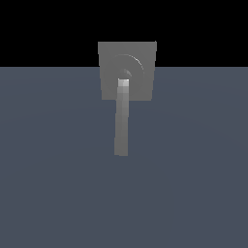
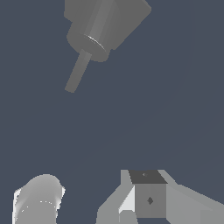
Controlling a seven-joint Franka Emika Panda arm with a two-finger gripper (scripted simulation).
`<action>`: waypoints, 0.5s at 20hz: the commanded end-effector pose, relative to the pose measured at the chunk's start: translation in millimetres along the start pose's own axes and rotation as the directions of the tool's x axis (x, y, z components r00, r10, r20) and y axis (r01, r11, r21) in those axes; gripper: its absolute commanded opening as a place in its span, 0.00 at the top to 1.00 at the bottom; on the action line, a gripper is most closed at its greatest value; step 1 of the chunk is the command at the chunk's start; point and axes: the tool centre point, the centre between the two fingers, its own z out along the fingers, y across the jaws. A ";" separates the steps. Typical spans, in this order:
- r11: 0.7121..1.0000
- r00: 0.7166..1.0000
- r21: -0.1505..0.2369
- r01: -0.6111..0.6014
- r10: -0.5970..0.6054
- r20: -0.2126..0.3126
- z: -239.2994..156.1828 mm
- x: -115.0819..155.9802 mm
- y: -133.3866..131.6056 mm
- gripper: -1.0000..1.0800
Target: Turn on the faucet by rotating a designated handle.
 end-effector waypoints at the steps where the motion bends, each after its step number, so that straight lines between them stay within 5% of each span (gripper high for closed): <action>1: 0.990 0.997 -0.119 0.072 -0.073 -0.009 -12.6 2.9 4.0 1.00; 5: 0.933 0.981 -0.308 0.188 -0.192 0.018 -34.7 8.4 7.0 1.00; 10: 0.790 0.940 -0.514 0.334 -0.320 0.118 -64.8 17.3 4.2 1.00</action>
